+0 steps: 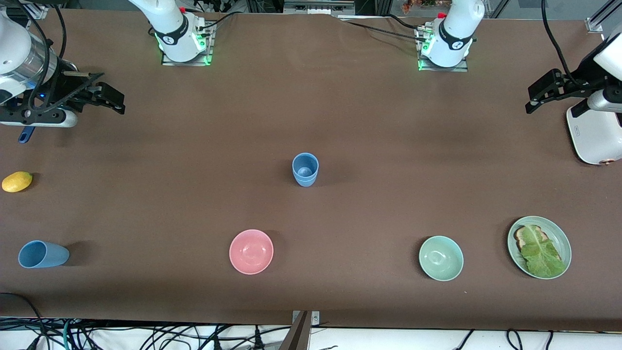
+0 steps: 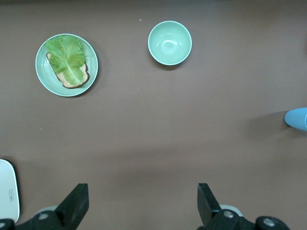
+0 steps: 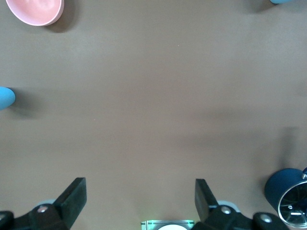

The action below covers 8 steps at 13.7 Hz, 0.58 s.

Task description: Stack blue cups with both arms

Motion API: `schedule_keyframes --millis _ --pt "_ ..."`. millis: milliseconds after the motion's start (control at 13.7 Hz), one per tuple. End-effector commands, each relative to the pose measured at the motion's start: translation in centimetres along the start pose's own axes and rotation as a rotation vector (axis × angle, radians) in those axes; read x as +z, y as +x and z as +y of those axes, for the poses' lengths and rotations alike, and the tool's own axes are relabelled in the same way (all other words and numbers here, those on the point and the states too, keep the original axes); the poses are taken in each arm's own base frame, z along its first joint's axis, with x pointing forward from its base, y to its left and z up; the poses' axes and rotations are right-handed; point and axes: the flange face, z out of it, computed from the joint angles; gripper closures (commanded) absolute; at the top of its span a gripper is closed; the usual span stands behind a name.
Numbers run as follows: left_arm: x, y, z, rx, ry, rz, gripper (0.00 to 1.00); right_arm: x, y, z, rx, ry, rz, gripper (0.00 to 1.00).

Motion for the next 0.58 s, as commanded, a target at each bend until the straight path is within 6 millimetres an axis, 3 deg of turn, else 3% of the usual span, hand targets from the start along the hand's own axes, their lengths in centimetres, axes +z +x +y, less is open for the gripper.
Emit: schedule_keyframes --millis 0,510 --pt "-0.39 -0.84 0.31 0.000 -0.018 0.017 0.00 0.07 -0.26 0.68 -0.011 0.004 0.000 0.00" --pt "0.14 -0.28 0.33 0.003 -0.013 0.005 0.00 -0.25 0.00 1.06 0.000 0.008 0.007 0.00"
